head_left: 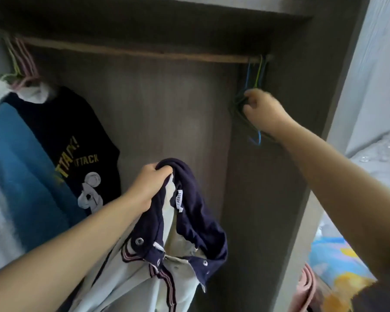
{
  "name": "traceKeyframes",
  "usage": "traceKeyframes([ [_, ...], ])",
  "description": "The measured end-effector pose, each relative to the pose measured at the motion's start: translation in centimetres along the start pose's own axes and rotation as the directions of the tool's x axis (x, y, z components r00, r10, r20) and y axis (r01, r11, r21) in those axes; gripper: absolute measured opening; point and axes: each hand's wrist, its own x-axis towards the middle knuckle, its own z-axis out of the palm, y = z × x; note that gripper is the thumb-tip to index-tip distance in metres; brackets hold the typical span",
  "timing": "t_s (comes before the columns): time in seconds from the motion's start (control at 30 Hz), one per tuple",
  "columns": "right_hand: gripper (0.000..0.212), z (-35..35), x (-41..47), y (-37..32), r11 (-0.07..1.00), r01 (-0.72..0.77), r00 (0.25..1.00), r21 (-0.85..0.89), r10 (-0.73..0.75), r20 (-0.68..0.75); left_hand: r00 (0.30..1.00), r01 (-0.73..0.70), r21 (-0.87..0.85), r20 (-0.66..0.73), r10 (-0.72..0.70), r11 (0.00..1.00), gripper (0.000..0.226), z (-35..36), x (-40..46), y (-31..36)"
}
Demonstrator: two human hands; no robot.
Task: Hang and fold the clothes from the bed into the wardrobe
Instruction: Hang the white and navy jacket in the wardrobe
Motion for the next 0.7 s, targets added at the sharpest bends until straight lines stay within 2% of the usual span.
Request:
traceKeyframes([
  [0.1, 0.050, 2.1, 5.4, 1.5, 0.965, -0.102, 0.995, -0.240, 0.094, -0.047, 0.999, -0.013, -0.046, -0.046, 0.011, 0.999, 0.008, -1.6, 2.1, 0.6],
  [0.2, 0.048, 5.0, 8.9, 4.0, 0.929, -0.212, 0.973, -0.304, 0.231, 0.025, 0.994, -0.020, -0.055, -0.113, 0.014, 0.998, 0.008, -3.2, 3.9, 0.4],
  [0.3, 0.043, 6.7, 10.7, 5.0, 0.945, -0.308, 0.951, -0.110, 0.309, -0.016, 0.991, 0.006, -0.109, -0.136, -0.021, 0.994, 0.016, -4.4, 4.9, -0.5],
  [0.37, 0.034, 7.1, 11.0, 4.9, 0.956, -0.294, 0.952, -0.009, 0.292, -0.087, 0.985, 0.034, -0.143, -0.165, -0.057, 0.989, 0.018, -4.8, 5.5, -1.2],
  [0.47, 0.038, 7.8, 10.1, 4.7, 0.985, -0.168, 0.972, 0.030, 0.171, -0.159, 0.978, 0.077, -0.162, -0.180, -0.106, 0.984, 0.010, -4.8, 6.1, -1.7],
  [0.57, 0.048, 9.9, 7.0, 5.5, 0.988, 0.026, 0.953, 0.154, 0.022, -0.301, 0.982, 0.131, -0.190, -0.110, -0.154, 0.973, 0.012, -4.8, 7.2, -2.5],
  [0.63, 0.041, 11.8, 3.8, 6.4, 0.942, 0.061, 0.931, 0.330, 0.066, -0.360, 0.982, 0.161, -0.167, -0.069, -0.175, 0.973, 0.012, -4.8, 7.7, -3.0],
  [0.67, 0.035, 12.6, 2.1, 6.5, 0.884, 0.032, 0.937, 0.467, 0.136, -0.322, 0.982, 0.174, -0.152, -0.044, -0.182, 0.973, 0.012, -4.7, 7.9, -3.1],
  [0.7, 0.024, 13.2, 0.7, 6.1, 0.774, -0.034, 0.942, 0.632, 0.236, -0.238, 0.983, 0.182, -0.135, -0.012, -0.185, 0.974, 0.011, -4.6, 8.1, -3.2],
])
